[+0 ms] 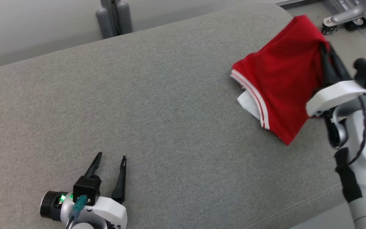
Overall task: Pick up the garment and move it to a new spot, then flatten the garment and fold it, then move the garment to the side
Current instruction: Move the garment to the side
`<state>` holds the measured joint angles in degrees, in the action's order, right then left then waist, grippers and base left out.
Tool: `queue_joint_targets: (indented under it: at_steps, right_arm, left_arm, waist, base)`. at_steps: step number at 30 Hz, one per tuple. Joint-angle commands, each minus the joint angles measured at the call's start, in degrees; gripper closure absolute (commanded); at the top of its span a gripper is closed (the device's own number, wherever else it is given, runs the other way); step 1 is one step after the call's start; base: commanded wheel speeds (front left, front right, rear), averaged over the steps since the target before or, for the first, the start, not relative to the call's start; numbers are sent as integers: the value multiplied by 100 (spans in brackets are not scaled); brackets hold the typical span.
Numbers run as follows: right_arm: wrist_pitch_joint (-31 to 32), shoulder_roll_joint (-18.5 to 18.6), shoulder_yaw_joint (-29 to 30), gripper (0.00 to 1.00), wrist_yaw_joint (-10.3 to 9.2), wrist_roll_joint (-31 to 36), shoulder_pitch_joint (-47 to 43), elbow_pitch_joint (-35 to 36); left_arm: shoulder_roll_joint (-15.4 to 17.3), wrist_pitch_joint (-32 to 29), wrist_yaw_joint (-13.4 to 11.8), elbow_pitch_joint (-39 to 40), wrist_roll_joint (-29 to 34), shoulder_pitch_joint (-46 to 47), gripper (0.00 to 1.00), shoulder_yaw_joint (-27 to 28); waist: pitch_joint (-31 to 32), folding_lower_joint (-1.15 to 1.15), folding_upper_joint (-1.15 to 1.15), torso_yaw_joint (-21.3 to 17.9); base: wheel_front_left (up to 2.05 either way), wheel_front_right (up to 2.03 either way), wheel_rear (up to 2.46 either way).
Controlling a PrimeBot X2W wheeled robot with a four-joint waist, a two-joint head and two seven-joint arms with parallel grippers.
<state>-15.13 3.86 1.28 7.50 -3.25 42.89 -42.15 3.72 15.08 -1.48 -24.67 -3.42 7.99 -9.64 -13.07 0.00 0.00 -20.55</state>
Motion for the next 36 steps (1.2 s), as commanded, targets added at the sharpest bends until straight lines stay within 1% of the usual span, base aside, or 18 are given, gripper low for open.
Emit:
queue_joint_targets:
  at_steps: [1, 6, 9, 10, 11, 13, 15, 19, 22, 24, 29, 31, 32, 34, 36]
  right_arm:
    - [3, 159, 307, 100, -2, 173, 78, -88]
    - [3, 555, 1439, 100, -2, 934, 172, -388]
    - [2, 752, 1950, 100, -2, 1395, 199, -524]
    - [2, 769, 2104, 51, -2, 1520, 214, -583]
    - [2, 785, 2281, 0, -2, 1662, 248, -594]
    - [3, 782, 2627, 0, -2, 1903, 276, -567]
    - [3, 674, 2884, 0, -2, 2103, 311, -453]
    - [3, 449, 2905, 0, -2, 2151, 311, -145]
    - [3, 262, 2646, 0, -2, 1981, 120, 119]
    - [3, 138, 2322, 0, -2, 1879, -102, 290]
    - [3, -27, 1648, 0, -2, 1360, -804, 606]
    - [3, -63, 1381, 0, -2, 1143, -1171, 719]
    - [3, -63, 1381, 0, -2, 1143, -1171, 719]
    - [3, -66, 1136, 0, -2, 971, -1511, 804]
    - [3, -75, 891, 0, -2, 648, -1836, 832]
  left_arm:
    - [32, 8, 14, 38, 58, 105, 0, 23]
    - [28, 7, 42, 78, 101, 117, 0, 52]
    - [18, 7, 44, 90, 126, 139, 0, 52]
    - [19, 7, 50, 89, 128, 147, 0, 66]
    - [21, 7, 54, 89, 129, 159, 0, 81]
    - [26, 7, 55, 87, 144, 176, 0, 101]
    - [27, 7, 54, 88, 144, 186, 0, 121]
    - [19, 7, 25, 116, 138, 201, 0, 163]
    - [1, 7, -1, 132, 100, 169, 0, 189]
    - [-7, 7, -15, 133, 81, 115, 0, 207]
    - [-35, 7, -82, 108, -21, -64, 0, 277]
    - [-43, 7, -122, 120, -70, -115, 0, 318]
    - [-43, 7, -122, 120, -70, -115, 0, 318]
    - [-53, 7, -146, 121, -87, -189, 0, 352]
    - [-54, 7, -161, 117, -110, -251, 0, 403]
  waist:
    - [-60, 0, 0, 138]
    - [-82, 0, 0, 329]
    - [-114, 0, 0, 447]
    - [-127, 0, 0, 478]
    - [-141, 0, 0, 504]
    - [-167, 0, 0, 549]
    - [-178, 0, 0, 595]
    - [-151, 0, 0, 704]
    - [-51, 0, 0, 814]
    - [40, 0, 0, 893]
    - [319, 0, 0, 1146]
    - [430, 0, 0, 1254]
    - [430, 0, 0, 1254]
    - [515, 0, 0, 1351]
    - [592, 0, 0, 1448]
  base:
    - [0, 0, 0]
    - [0, 0, 0]
    - [0, 0, 0]
    - [0, 0, 0]
    - [0, 0, 0]
    - [0, 0, 0]
    - [0, 0, 0]
    - [0, 0, 0]
    - [0, 0, 0]
    - [0, 0, 0]
    - [0, 0, 0]
    - [0, 0, 0]
    - [0, 0, 0]
    - [0, 0, 0]
    - [0, 0, 0]
